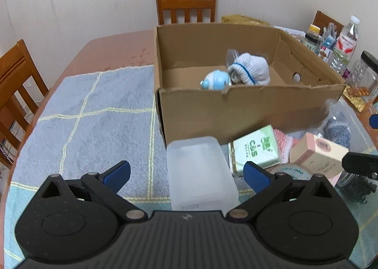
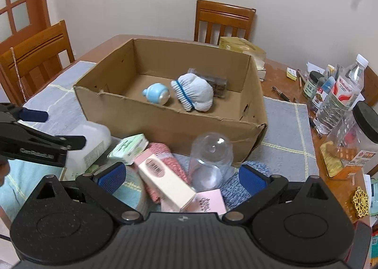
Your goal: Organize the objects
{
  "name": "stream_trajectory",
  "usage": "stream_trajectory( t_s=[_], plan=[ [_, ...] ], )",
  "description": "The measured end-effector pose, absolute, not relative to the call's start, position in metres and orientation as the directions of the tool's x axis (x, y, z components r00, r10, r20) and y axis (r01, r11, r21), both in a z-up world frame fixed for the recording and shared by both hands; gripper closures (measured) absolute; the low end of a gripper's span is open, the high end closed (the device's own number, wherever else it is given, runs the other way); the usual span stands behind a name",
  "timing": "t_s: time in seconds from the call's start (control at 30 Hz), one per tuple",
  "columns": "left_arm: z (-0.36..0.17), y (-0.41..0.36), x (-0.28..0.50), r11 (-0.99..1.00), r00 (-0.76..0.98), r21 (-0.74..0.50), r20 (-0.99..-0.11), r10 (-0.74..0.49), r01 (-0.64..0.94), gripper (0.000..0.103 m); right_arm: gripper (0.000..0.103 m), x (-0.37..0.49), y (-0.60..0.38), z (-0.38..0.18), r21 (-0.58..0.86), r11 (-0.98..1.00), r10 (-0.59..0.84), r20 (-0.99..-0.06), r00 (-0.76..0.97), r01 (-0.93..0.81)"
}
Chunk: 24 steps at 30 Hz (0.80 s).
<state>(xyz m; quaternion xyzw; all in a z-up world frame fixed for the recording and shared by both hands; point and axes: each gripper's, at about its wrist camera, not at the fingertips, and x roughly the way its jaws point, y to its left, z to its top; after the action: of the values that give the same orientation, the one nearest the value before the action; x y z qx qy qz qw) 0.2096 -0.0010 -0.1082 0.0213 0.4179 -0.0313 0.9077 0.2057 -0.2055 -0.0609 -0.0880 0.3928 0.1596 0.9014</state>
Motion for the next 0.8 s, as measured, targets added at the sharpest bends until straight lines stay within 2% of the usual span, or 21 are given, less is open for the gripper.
stream_trajectory(
  t_s=[0.37,0.8],
  plan=[
    [-0.129,-0.003,0.211,0.997,0.618,0.036,-0.786,-0.013,0.067,0.002,0.0,0.197,-0.202,-0.071,-0.021,0.927,0.227,-0.763,0.606,-0.375],
    [-0.131,0.025,0.204,0.997,0.606,0.054,-0.796,0.012,0.052,0.001,0.0,0.195,-0.184,-0.079,0.003,0.899,0.273,-0.785,0.556,-0.438]
  ],
)
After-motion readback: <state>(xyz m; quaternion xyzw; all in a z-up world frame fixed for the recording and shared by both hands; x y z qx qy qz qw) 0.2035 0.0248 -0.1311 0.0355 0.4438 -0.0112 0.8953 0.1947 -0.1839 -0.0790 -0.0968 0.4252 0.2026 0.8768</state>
